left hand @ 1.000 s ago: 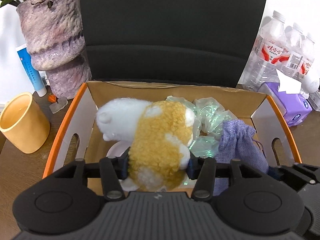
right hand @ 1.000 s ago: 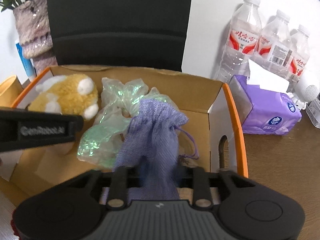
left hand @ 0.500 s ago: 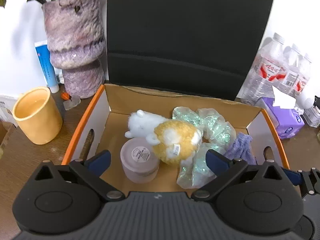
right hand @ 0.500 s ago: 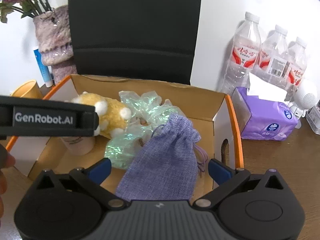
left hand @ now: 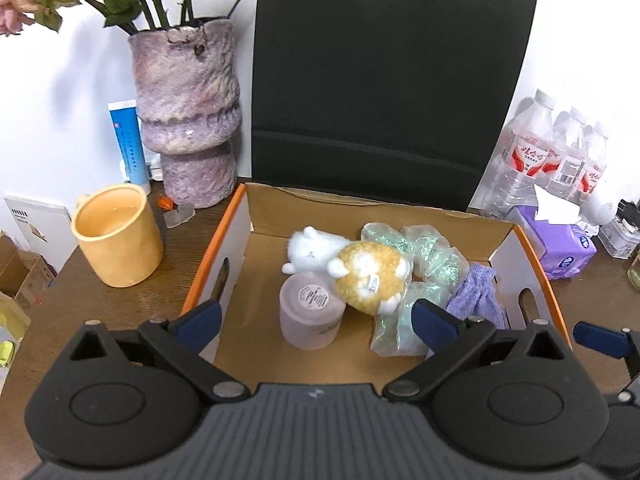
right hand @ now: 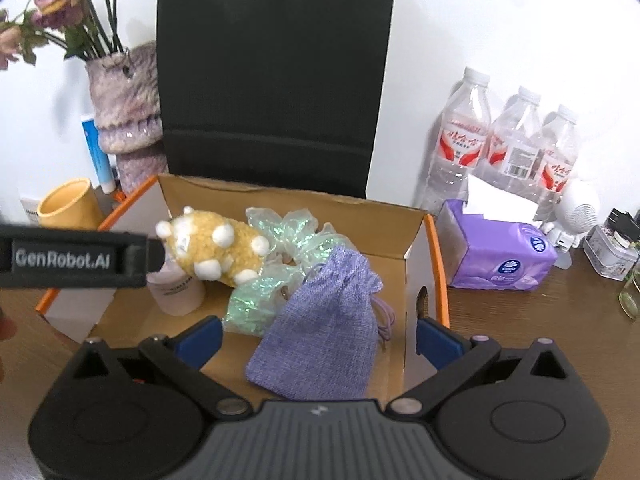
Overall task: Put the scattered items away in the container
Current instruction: 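Withdraw both tools from the box back toward the remaining items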
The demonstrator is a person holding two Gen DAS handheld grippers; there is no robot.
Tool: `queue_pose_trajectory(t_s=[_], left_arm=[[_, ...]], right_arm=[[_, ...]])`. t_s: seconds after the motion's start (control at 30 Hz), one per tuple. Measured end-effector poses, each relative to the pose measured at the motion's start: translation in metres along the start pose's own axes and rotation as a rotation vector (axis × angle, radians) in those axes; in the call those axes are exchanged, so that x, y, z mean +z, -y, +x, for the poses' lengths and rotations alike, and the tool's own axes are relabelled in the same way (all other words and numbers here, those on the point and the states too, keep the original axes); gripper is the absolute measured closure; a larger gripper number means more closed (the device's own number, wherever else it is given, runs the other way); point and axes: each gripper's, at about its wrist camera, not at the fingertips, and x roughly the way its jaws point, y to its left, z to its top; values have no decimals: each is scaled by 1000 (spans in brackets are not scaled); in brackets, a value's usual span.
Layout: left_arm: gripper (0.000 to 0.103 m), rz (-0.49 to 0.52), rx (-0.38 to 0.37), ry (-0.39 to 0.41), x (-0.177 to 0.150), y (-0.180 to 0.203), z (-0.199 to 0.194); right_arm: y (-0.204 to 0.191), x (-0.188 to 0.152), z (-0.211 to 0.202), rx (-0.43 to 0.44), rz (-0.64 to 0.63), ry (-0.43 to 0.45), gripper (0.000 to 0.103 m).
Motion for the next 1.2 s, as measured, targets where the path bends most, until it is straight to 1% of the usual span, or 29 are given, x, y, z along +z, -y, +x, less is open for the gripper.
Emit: queue_pose_trajectory(t_s=[0.23,0.4,0.7,0.8,0.93,1.2], left_arm=[[0,2,-17,48,-2,-5,-30],[0,3,-31,89,-2,-7,-52],[0,15,-53,143,-8,-9,-88],[0,27,-65,162,-12,-9,-101],[0,52,-81,197,-18,-8,-121],[0,44,-119,256,-28,-13,-163]], right_arm=[[-4,2,-29,8,18,41,0],[-10,2,-52,-17,13,86,0],[-7,5,-89,-3,68,123,0],[-9,4,-101,-16,60,127,0],[-12,-2,-118,-2,50,137,0],[-23,-17,-158,6,19,183,0]])
